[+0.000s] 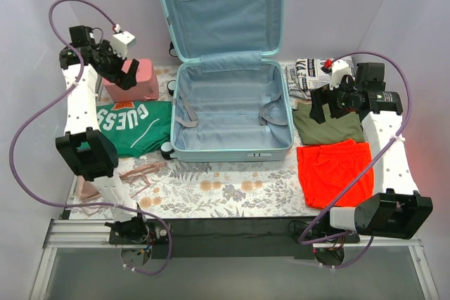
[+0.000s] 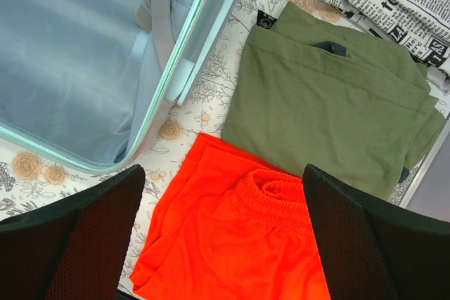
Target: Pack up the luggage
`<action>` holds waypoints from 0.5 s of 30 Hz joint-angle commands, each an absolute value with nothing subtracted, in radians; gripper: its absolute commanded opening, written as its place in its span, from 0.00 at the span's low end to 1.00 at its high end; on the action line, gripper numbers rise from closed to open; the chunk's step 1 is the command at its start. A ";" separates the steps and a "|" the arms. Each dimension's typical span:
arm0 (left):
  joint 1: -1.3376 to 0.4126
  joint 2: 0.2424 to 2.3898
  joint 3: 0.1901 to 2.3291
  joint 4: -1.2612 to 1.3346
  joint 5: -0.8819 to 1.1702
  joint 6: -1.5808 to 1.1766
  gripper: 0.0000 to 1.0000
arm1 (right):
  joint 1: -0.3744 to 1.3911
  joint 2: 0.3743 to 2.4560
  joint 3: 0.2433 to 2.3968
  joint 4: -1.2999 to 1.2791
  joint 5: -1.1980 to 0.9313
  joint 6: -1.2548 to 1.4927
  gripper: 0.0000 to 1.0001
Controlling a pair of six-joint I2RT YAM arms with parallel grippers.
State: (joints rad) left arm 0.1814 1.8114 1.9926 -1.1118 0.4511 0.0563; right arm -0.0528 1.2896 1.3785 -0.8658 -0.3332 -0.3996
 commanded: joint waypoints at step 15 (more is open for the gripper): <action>0.362 2.164 2.307 -1.169 0.778 0.716 0.87 | -0.052 1.344 1.384 -0.856 -0.344 -0.430 0.98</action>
State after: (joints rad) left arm 0.3630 2.1586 2.2642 -1.1023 0.6930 0.5354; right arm -0.0528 1.3392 1.3781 -0.8658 -0.3428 -0.4191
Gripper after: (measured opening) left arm 0.879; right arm 0.984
